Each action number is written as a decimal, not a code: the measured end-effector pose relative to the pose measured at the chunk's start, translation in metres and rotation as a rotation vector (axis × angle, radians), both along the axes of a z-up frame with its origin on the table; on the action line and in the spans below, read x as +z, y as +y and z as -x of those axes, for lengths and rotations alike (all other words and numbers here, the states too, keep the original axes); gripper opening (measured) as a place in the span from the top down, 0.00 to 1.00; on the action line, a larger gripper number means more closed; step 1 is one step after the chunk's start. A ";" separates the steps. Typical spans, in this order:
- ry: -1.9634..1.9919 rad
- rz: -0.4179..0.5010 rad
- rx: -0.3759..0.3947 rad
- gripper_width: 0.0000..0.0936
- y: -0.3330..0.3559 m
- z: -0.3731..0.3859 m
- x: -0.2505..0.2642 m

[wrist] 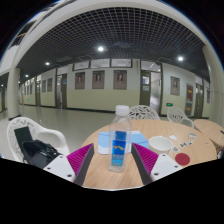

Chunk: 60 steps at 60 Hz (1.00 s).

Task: Pour water

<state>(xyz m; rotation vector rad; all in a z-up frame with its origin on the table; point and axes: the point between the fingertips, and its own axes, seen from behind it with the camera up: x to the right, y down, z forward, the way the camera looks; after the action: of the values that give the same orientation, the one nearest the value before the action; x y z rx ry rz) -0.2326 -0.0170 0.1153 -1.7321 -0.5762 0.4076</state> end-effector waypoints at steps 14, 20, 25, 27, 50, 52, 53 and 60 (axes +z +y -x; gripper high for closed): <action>-0.021 0.003 -0.027 0.17 0.080 0.018 -0.037; -0.031 0.018 -0.027 0.47 0.093 0.023 -0.047; 0.006 0.026 -0.035 0.54 0.094 0.023 -0.048; 0.016 0.032 -0.040 0.56 0.093 0.021 -0.049; 0.641 0.476 -0.133 0.67 0.103 0.048 -0.024; 0.751 0.534 -0.126 0.67 0.115 0.043 -0.017; 0.807 0.562 -0.125 0.66 0.115 0.044 -0.012; 1.135 0.736 -0.156 0.65 0.105 0.059 0.020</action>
<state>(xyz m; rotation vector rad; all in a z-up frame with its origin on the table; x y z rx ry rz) -0.2913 0.0882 0.1355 -1.8307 0.6015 1.4724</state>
